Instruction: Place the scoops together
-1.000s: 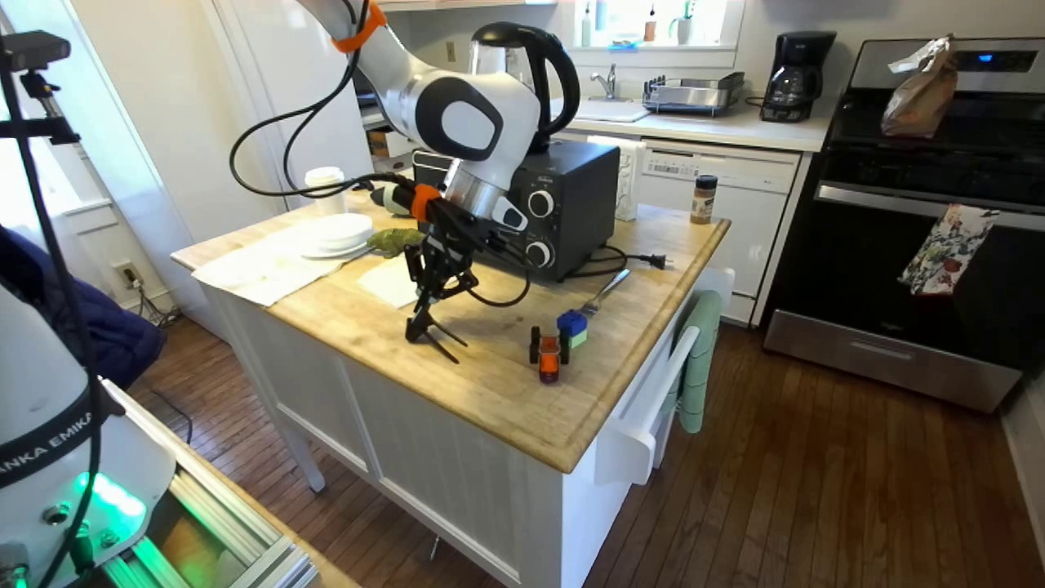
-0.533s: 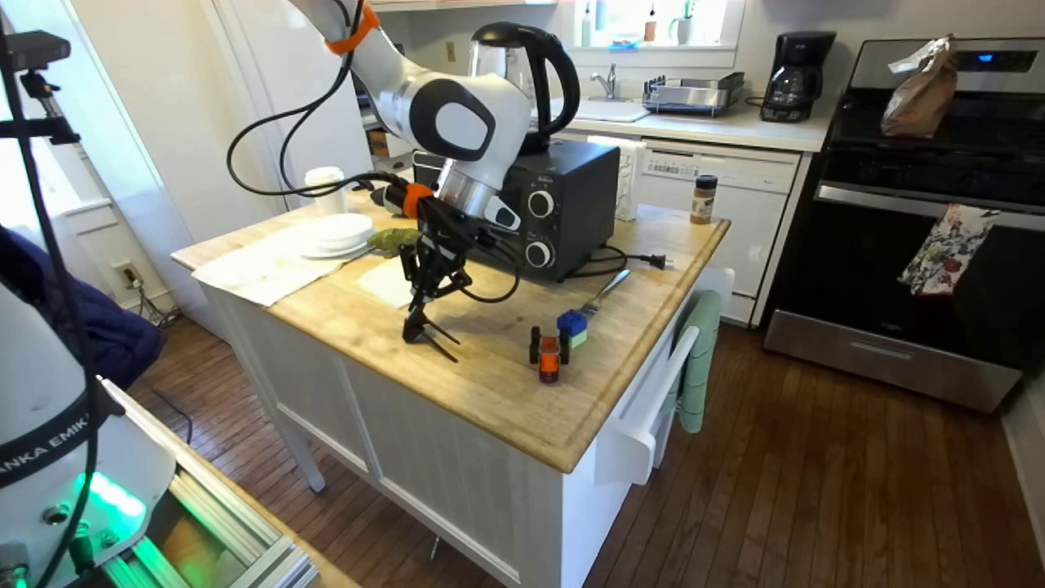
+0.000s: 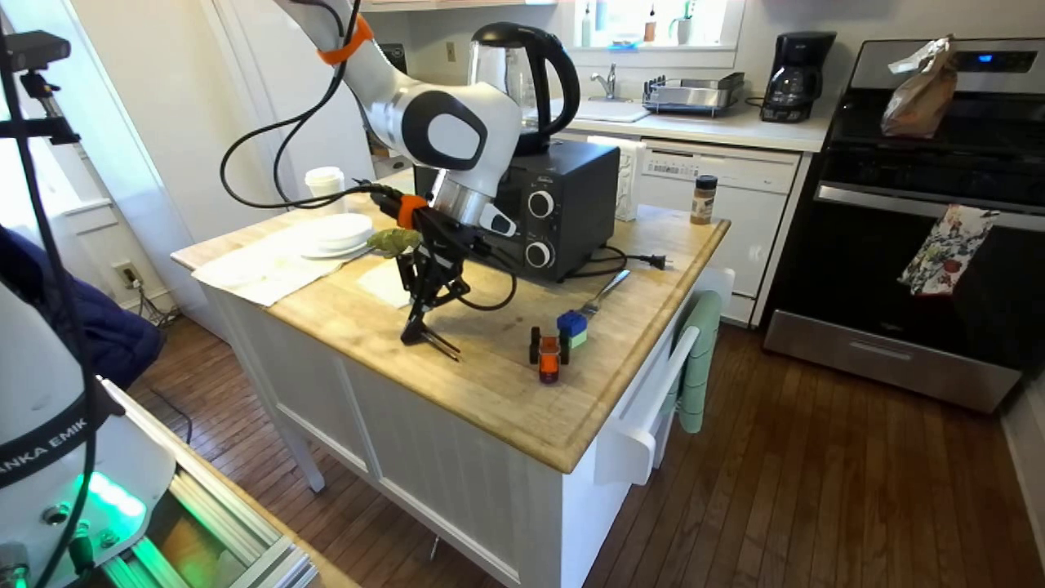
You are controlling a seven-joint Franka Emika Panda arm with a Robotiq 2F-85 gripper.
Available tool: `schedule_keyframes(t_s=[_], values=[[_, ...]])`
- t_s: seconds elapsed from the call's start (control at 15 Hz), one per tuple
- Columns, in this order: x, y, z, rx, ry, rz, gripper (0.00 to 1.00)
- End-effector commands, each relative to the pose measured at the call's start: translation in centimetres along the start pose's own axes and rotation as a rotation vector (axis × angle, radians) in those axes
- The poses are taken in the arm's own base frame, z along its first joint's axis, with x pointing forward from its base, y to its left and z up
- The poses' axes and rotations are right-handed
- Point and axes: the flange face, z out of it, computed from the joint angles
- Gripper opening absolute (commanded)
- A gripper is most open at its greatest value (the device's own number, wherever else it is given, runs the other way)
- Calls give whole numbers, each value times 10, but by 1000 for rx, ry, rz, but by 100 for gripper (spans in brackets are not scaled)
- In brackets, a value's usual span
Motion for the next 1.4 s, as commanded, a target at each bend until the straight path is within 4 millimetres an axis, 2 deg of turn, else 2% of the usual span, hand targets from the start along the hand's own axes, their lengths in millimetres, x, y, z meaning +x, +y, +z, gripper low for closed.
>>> schedule_keyframes(t_s=[0.0,0.13,0.2,0.27,0.73,0.8,0.87,1.07,1.33], values=[[-6,-6,5,-15,-20,14,0],[-6,-6,5,-6,-28,20,0],[-6,-5,6,-2,-32,24,10],[-6,-5,6,1,-37,26,29],[-8,-6,5,19,-65,22,77],[-7,-6,5,19,-70,18,74],[-8,-6,6,16,-79,15,67],[-8,-5,9,5,-104,6,37],[-8,-4,9,-7,-117,0,8]])
